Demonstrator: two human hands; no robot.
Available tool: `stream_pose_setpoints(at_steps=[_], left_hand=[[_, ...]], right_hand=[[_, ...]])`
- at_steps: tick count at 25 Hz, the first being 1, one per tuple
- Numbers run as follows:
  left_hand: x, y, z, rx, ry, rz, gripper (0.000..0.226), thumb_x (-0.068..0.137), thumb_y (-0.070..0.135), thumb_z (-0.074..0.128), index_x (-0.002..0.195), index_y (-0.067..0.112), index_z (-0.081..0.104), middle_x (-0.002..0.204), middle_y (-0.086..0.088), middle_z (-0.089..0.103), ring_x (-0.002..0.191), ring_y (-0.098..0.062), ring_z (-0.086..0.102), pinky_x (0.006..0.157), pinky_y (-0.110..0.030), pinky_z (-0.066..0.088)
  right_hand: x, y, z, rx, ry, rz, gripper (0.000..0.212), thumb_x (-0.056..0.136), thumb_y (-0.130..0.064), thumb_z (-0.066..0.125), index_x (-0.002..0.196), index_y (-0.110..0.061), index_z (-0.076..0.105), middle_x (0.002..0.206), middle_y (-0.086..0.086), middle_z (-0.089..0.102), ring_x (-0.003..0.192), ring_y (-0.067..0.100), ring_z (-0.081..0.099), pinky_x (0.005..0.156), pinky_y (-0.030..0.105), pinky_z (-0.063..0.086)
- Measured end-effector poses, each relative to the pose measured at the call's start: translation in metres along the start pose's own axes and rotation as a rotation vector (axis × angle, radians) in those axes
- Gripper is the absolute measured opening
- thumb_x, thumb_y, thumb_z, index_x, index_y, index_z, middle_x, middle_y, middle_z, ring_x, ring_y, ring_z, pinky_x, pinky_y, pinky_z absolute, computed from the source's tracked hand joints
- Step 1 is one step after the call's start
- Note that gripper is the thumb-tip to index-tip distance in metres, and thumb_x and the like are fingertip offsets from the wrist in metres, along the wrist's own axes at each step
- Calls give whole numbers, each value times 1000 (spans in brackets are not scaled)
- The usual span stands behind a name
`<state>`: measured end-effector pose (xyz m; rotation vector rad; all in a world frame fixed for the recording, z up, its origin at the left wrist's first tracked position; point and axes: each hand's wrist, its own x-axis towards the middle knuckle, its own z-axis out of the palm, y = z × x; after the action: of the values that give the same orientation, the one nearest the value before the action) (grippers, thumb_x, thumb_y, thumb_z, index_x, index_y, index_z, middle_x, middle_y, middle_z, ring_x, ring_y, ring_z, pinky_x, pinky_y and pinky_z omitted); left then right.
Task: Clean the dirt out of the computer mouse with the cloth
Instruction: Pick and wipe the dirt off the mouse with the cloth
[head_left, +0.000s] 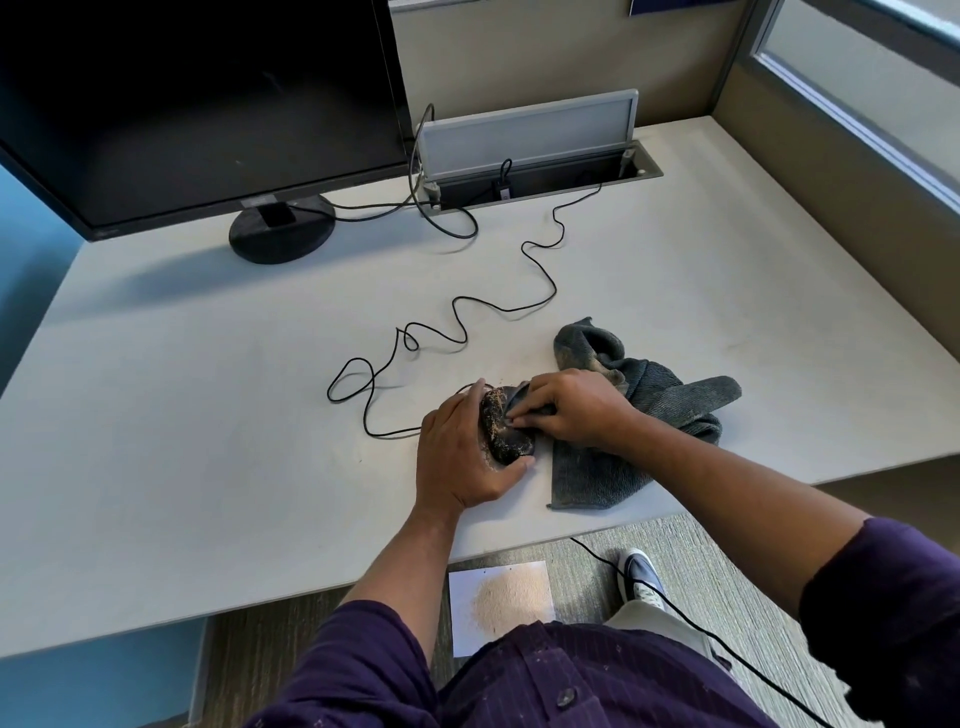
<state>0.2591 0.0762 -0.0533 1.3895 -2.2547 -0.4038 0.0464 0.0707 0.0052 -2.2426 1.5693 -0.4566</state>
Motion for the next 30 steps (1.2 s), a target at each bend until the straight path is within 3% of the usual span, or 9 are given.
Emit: stream_pose_setpoints(at_steps=[4, 7, 11, 16, 18, 21, 30], left_hand=[[-1, 1, -1, -6, -7, -7, 111, 67, 69, 80, 152, 5, 47, 143, -7, 61, 135, -24, 56, 109, -44, 45], [0, 1, -1, -4, -7, -8, 112, 66, 69, 79, 152, 5, 48, 143, -7, 61, 135, -24, 56, 109, -43, 45], [-1, 1, -2, -10, -5, -7, 112, 67, 70, 77, 152, 5, 47, 143, -7, 61, 135, -25, 56, 109, -43, 45], [-1, 2, -2, -6, 3, -6, 112, 67, 73, 72, 152, 5, 48, 144, -7, 61, 135, -25, 56, 109, -43, 45], [0, 2, -2, -6, -2, -8, 112, 66, 71, 75, 152, 5, 47, 144, -7, 60, 135, -25, 56, 109, -43, 45], [0, 1, -1, -10, -6, -10, 112, 66, 72, 75, 152, 6, 47, 144, -6, 60, 136, -24, 55, 109, -42, 44], [0, 2, -1, -10, 4, -8, 110, 66, 69, 78, 151, 6, 48, 142, -6, 61, 134, -23, 56, 108, -41, 45]], right_hand=[[2, 0, 3, -9, -22, -39, 16, 83, -47, 73, 98, -44, 76, 97, -20, 71, 80, -5, 60, 63, 18, 41], [5, 0, -1, -49, 41, 89, 16, 85, -50, 69, 98, -45, 75, 99, -20, 71, 89, 3, 65, 70, 25, 49], [3, 0, 1, -24, -29, 3, 14, 83, -46, 72, 96, -43, 77, 95, -21, 71, 83, 2, 64, 65, 22, 46], [14, 6, -2, -122, 109, 215, 20, 89, -49, 62, 102, -41, 75, 100, -15, 70, 93, 10, 64, 71, 28, 50], [16, 6, -1, -111, 84, 250, 20, 89, -48, 63, 103, -40, 75, 102, -15, 72, 93, 10, 65, 75, 29, 52], [13, 6, 2, -77, -1, 210, 17, 86, -46, 66, 99, -40, 76, 102, -18, 72, 93, 9, 66, 78, 30, 53], [22, 0, 2, -134, -27, 150, 18, 85, -48, 63, 98, -43, 75, 100, -16, 72, 91, 11, 65, 73, 30, 53]])
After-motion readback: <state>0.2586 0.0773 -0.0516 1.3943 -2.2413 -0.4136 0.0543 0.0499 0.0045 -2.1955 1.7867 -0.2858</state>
